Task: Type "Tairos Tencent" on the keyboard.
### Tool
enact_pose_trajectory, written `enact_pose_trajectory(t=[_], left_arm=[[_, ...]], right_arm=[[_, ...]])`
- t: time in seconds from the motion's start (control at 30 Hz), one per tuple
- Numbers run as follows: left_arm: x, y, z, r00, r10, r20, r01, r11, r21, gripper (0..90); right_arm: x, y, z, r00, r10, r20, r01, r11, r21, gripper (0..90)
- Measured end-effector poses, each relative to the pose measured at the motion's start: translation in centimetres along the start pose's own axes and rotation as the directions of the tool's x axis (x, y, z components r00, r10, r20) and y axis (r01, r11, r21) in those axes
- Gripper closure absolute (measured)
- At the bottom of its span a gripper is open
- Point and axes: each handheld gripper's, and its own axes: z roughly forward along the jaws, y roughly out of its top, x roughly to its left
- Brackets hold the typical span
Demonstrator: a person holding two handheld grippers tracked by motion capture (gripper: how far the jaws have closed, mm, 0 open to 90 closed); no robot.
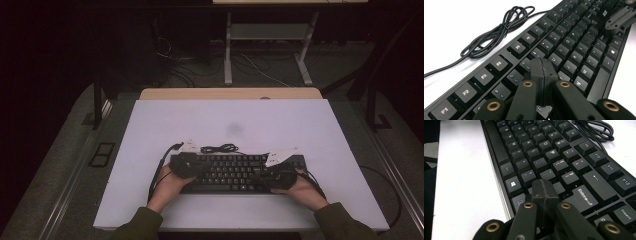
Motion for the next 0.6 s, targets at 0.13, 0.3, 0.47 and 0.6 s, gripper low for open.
enact_pose_trajectory(t=[0.13, 0.3, 0.47, 0.6], left_arm=[[0.05, -0.01, -0.02, 1.0, -0.001, 0.002, 0.001, 1.0, 0.004, 89.3], [-0.05, -0.1, 0.2, 0.9998, -0.021, 0.003, 0.021, 0.9998, 0.007, 89.3], [0.04, -0.08, 0.11, 0.9999, -0.011, 0.005, 0.011, 0.9998, 0.016, 89.4], [-0.07, 0.01, -0.09, 0.9998, -0.021, 0.005, 0.021, 0.9998, -0.005, 89.3]], right_arm=[[0.0, 0.0, 0.0, 1.0, -0.001, 0.001, 0.001, 1.0, 0.0, 89.5], [0.02, 0.0, 0.0, 1.0, -0.002, 0.002, 0.002, 1.0, 0.001, 89.5], [0.01, 0.0, 0.0, 1.0, -0.001, 0.001, 0.001, 1.0, 0.001, 89.5], [0.02, 0.01, 0.0, 1.0, -0.001, 0.002, 0.001, 1.0, 0.001, 89.5]])
